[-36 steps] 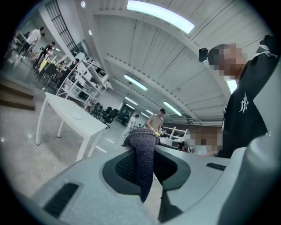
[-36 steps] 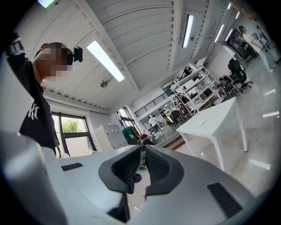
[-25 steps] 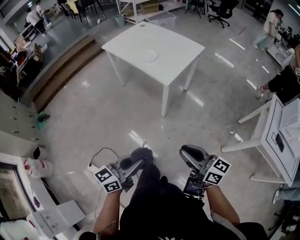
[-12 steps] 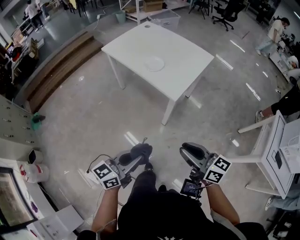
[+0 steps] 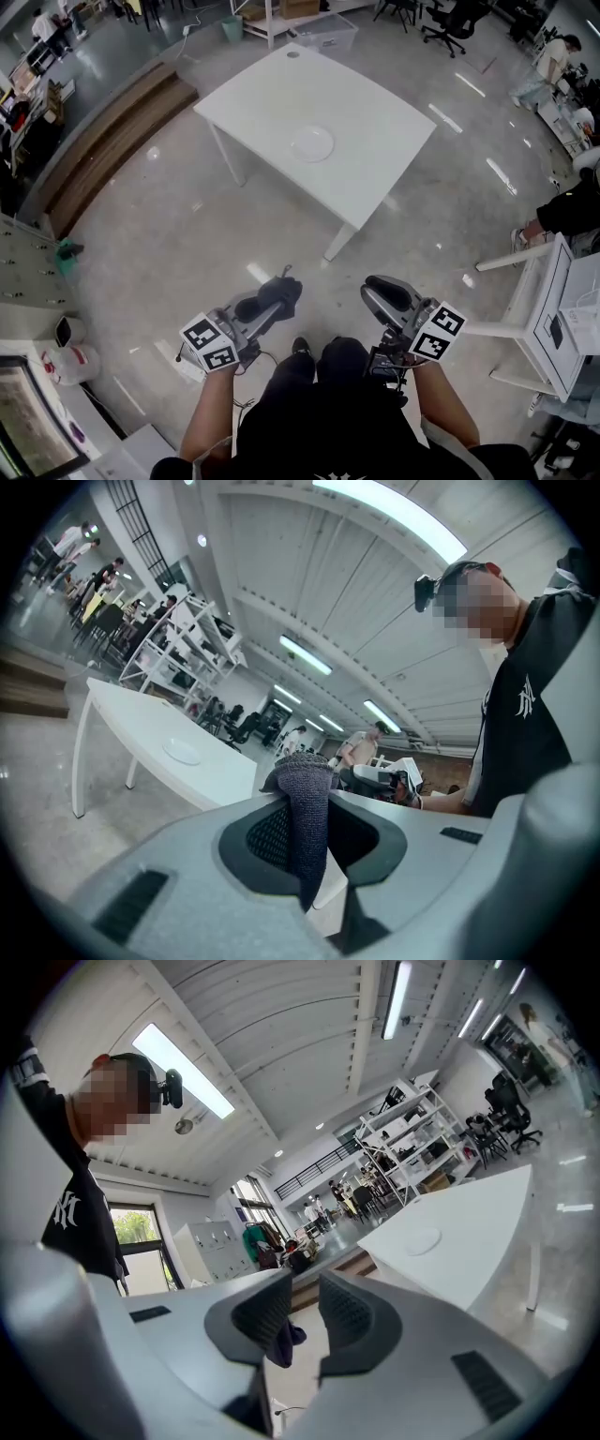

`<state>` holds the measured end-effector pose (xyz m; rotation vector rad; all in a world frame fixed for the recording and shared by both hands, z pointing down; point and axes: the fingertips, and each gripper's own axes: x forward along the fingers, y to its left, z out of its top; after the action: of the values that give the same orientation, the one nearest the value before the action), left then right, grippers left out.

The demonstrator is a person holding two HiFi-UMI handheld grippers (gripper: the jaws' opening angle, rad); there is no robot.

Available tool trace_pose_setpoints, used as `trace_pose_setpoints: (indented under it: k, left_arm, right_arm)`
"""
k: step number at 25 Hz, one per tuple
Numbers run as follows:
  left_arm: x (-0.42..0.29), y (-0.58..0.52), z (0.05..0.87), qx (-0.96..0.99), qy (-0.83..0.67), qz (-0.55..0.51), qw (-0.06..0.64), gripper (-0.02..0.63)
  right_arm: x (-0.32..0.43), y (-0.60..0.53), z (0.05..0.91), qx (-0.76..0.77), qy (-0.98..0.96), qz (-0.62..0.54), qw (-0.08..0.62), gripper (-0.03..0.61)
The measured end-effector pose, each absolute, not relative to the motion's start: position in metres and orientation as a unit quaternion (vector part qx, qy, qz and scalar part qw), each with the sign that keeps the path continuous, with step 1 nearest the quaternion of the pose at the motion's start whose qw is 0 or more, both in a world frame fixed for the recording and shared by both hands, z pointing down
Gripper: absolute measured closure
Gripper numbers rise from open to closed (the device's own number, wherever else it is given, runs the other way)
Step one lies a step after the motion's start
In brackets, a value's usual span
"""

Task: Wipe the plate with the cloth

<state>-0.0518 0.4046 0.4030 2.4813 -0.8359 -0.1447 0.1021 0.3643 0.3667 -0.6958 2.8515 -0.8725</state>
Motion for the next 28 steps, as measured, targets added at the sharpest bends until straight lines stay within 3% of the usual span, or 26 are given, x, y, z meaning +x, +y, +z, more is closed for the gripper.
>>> trace_pose_setpoints:
  k: [28]
  left_arm:
    - [-0.032,0.081,0.423,0.895,-0.362,0.000,0.263,0.560]
  right_arm:
    - [0.099,0.045,0.423,-0.163,0.917,-0.365,0.013,0.509]
